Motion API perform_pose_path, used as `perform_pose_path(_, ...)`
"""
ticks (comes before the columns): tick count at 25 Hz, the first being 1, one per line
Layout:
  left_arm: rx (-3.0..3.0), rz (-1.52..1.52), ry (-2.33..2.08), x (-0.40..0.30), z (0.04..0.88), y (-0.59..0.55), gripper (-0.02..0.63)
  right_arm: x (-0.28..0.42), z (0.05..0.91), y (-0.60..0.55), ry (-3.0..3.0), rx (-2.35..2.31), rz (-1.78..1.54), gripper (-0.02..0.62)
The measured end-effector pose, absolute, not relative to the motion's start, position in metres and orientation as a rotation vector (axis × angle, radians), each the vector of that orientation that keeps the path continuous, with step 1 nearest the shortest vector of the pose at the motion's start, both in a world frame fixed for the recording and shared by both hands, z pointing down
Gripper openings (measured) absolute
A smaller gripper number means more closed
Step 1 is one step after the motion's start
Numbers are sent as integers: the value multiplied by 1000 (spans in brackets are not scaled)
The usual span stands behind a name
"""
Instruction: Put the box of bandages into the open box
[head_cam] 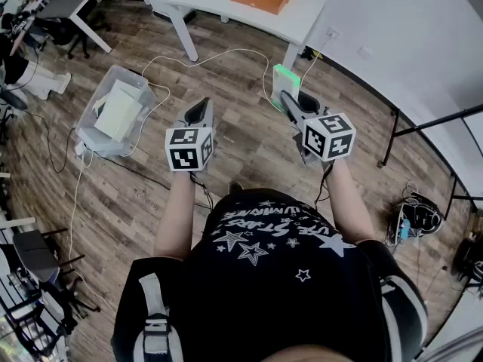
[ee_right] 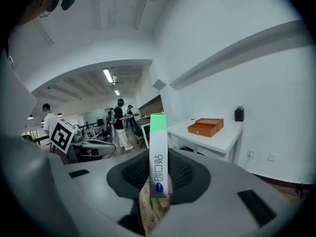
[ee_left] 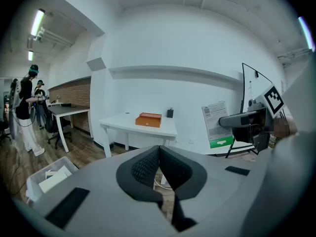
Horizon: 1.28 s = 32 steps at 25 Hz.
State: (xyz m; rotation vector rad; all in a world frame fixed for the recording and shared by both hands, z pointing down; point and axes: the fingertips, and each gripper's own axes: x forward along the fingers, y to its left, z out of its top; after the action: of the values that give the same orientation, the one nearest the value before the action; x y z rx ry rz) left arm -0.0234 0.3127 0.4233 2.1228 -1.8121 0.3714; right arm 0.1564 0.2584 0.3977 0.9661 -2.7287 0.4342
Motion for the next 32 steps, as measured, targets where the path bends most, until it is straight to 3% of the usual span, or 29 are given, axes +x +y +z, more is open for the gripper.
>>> perform_pose_path(12, 2126, 345, -1787, -47, 424, 292, 20, 144, 405, 240, -2689, 1000, 456, 110)
perform_pose_path(32, 2087, 357, -1744, -130, 456, 266, 20, 68, 443, 197, -2647, 997, 522, 110)
